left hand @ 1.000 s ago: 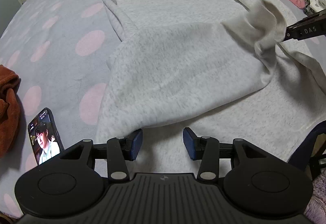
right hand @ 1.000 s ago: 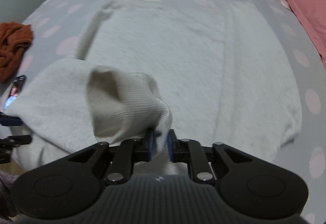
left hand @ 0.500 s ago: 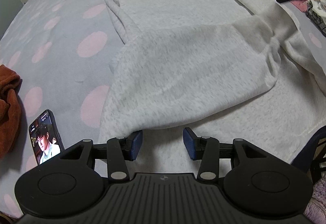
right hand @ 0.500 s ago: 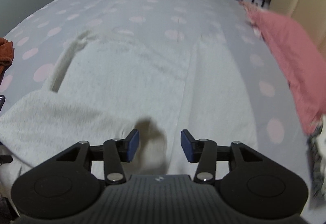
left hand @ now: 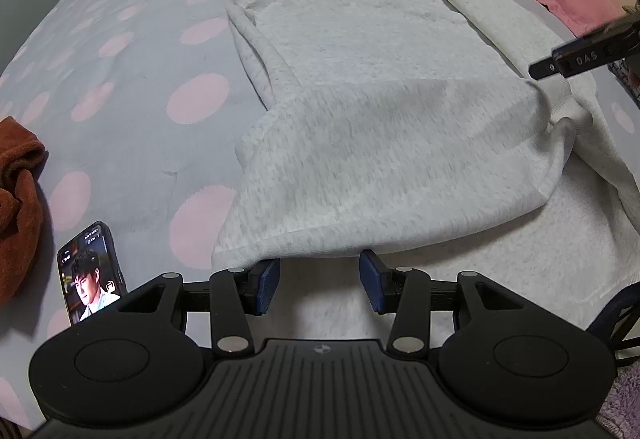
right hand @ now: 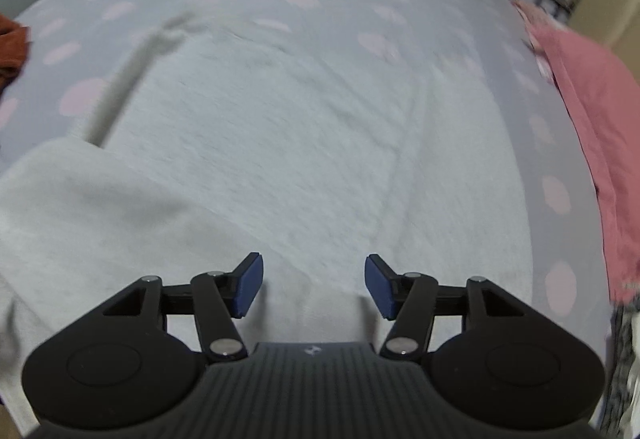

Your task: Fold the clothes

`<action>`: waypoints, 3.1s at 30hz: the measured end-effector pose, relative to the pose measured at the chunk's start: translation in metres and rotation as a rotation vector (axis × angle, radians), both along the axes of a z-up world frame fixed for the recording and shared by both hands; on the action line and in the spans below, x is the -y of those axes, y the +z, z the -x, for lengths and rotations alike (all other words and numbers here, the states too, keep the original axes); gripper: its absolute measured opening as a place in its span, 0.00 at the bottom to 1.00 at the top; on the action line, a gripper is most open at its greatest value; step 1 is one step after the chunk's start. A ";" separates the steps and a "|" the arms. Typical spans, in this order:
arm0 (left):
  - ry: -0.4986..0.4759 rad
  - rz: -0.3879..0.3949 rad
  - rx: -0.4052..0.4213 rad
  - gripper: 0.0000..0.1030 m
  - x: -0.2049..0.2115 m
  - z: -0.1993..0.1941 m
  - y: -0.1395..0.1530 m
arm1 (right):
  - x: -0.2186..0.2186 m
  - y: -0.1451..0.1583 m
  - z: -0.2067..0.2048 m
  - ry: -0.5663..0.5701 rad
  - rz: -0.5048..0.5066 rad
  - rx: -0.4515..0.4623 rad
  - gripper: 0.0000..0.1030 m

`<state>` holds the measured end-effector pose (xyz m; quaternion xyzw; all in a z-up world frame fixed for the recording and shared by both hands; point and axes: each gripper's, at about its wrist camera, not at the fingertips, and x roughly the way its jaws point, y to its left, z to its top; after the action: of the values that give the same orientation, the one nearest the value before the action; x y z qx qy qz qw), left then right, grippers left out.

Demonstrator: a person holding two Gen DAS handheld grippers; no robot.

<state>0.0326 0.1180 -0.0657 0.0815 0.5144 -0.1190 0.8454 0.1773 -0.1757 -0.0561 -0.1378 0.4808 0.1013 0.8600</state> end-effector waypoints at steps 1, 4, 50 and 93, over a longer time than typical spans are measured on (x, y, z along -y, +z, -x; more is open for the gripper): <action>-0.001 0.004 0.001 0.41 0.000 -0.001 0.001 | 0.007 -0.004 -0.002 -0.027 0.001 -0.011 0.62; 0.003 0.026 0.003 0.41 -0.001 -0.003 0.006 | 0.029 -0.016 -0.006 -0.102 -0.061 -0.065 0.63; 0.293 0.210 -0.041 0.44 0.003 -0.121 0.000 | 0.128 0.028 0.059 -0.218 -0.107 0.087 0.04; 0.384 0.377 -0.077 0.05 -0.084 -0.112 -0.022 | -0.092 0.158 -0.117 0.339 0.373 0.421 0.03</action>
<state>0.1446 0.2021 -0.0877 -0.1809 0.5211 -0.0532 0.8324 0.2940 -0.0839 0.1019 -0.3889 0.2727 0.1228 0.8714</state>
